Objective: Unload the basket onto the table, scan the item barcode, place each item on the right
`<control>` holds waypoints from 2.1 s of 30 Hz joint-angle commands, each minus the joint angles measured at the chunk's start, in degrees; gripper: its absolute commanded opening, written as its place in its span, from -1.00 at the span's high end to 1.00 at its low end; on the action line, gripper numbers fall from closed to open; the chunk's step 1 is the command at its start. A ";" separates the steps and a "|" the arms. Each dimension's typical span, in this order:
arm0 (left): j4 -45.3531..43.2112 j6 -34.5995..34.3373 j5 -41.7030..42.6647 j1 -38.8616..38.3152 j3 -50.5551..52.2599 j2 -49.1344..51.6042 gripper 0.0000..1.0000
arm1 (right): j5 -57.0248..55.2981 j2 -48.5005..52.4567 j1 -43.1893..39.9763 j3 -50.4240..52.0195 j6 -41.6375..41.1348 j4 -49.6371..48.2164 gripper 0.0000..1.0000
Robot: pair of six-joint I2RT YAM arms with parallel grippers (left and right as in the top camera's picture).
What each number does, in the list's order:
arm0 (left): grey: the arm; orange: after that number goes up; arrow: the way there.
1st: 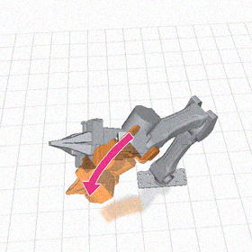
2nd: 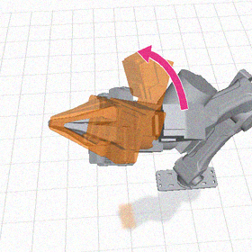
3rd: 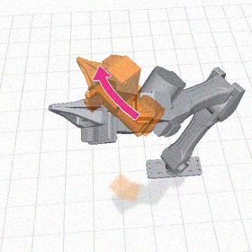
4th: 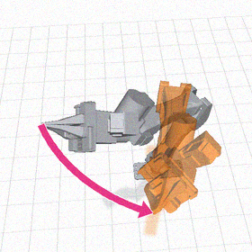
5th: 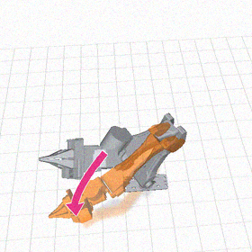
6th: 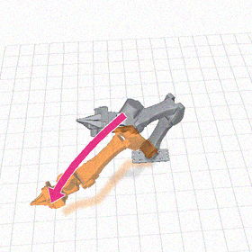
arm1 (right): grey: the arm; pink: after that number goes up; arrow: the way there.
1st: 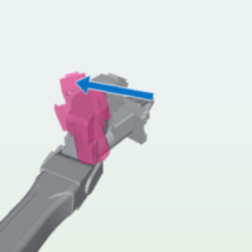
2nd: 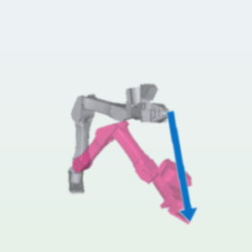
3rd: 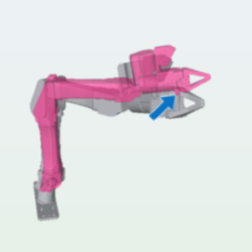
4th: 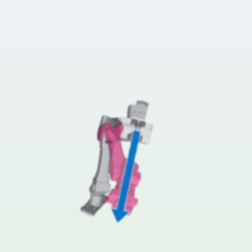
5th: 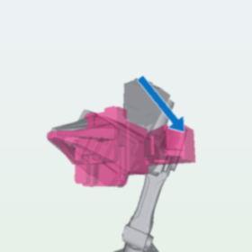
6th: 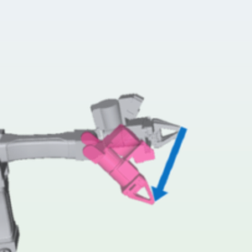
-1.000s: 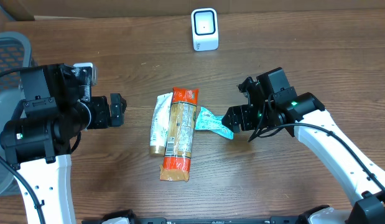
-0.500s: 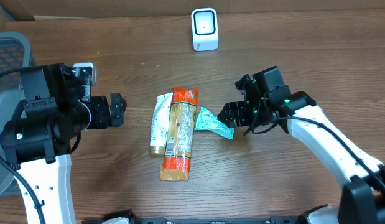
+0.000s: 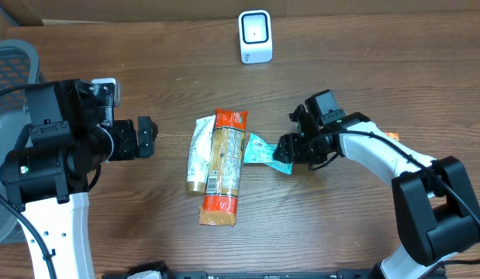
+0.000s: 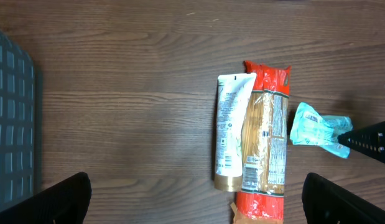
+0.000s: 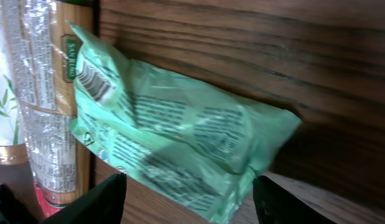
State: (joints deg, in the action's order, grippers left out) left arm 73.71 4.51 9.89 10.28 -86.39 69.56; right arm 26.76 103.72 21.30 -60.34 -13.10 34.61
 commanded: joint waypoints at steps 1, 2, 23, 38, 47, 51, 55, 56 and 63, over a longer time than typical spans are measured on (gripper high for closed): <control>-0.20 0.66 0.63 0.28 -0.98 0.20 -0.99 | 0.33 -0.02 -1.18 0.28 -0.46 -0.07 -0.36; -0.22 0.66 0.63 0.28 -0.98 0.20 -1.00 | 0.31 -0.02 -1.46 0.28 -0.46 0.17 -0.35; -0.22 0.66 0.63 0.28 -0.98 0.20 -0.99 | 5.20 0.68 -1.53 10.51 -4.50 -19.65 -0.16; -0.20 0.68 0.63 0.28 -0.98 0.20 -0.99 | 6.03 8.63 -2.12 10.38 -4.72 -21.20 0.89; -0.22 0.66 0.63 0.28 -0.98 0.20 -0.99 | 11.17 -0.87 -7.04 10.32 -4.04 -20.81 0.93; -0.22 0.66 0.63 0.28 -0.98 0.20 -1.00 | 11.45 -7.58 -7.45 8.81 -3.50 -16.94 0.93; -0.22 0.66 0.63 0.28 -0.98 0.20 -0.99 | 8.98 -13.62 -7.45 5.46 -2.95 -9.22 0.93; -0.22 0.66 0.63 0.28 -0.98 0.20 -1.00 | 8.11 -14.78 -7.45 4.15 -2.60 -6.47 0.93; -0.22 0.66 0.63 0.28 -0.98 0.20 -0.99 | 3.23 -16.22 -7.45 -6.56 5.03 13.62 0.93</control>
State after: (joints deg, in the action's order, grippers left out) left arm 73.69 4.51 9.89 10.28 -86.39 69.56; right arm 32.97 88.68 13.65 -62.39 -12.38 44.80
